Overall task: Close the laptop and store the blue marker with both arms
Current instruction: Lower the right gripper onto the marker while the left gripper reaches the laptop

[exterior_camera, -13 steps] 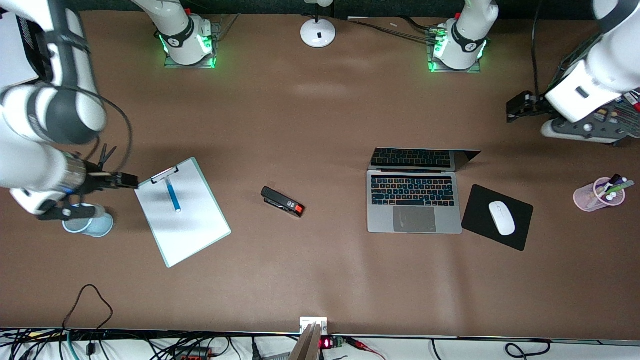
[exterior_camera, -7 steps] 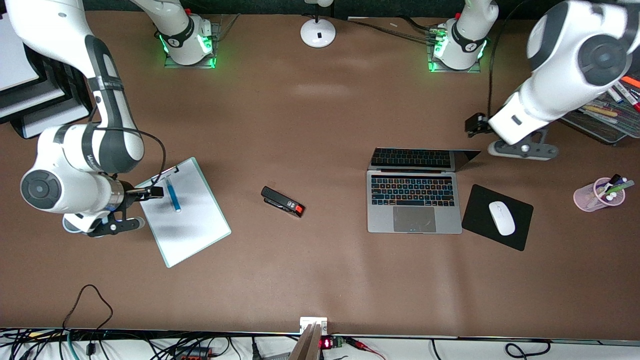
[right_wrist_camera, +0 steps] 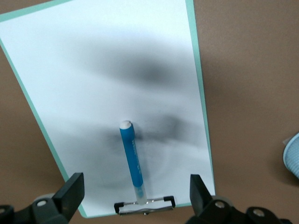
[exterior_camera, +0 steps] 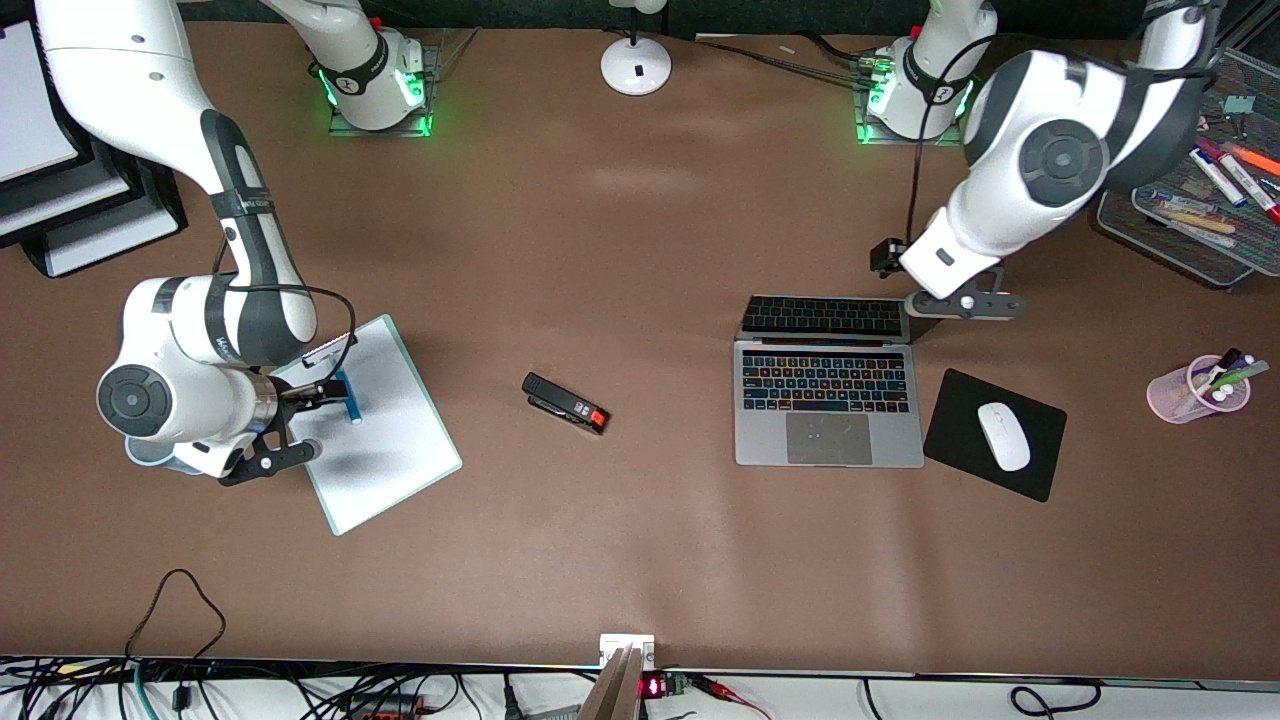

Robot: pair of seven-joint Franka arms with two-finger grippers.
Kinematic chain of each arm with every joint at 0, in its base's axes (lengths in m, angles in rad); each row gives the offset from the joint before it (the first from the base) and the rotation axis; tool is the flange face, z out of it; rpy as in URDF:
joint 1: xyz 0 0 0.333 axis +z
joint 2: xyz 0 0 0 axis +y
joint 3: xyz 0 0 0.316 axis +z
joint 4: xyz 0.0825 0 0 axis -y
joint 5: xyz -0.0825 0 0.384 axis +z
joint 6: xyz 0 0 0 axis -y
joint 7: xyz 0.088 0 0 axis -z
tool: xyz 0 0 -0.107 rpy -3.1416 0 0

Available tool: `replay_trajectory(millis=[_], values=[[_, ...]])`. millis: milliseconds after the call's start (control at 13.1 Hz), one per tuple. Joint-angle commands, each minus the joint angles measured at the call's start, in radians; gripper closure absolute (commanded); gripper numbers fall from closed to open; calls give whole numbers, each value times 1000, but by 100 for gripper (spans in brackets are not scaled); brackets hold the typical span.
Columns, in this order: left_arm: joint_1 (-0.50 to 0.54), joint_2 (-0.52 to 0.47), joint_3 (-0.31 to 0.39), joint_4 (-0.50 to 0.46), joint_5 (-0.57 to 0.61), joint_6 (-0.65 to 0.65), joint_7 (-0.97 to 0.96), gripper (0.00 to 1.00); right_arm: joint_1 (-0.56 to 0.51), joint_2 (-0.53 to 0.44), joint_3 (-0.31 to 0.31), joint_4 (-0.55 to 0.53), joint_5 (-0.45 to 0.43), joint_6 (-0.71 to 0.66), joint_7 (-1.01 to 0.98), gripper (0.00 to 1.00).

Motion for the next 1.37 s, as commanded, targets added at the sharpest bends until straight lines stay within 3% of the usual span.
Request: replay_trajectory(millis=[0,229,457,1296], values=[[4,-10,-30,-56,2,40,-40,0,2,0,2,-8,31,15,-17,0],[4,5,-30,-63,2,74,-40,0,17,17,0,-17,31,26,-7,0],[4,54,-30,-49,2,150,-40,0,14,16,2,-100,31,141,-17,0],[13,109,-27,-9,5,264,-39,0,34,50,2,-102,24,164,-20,0]])
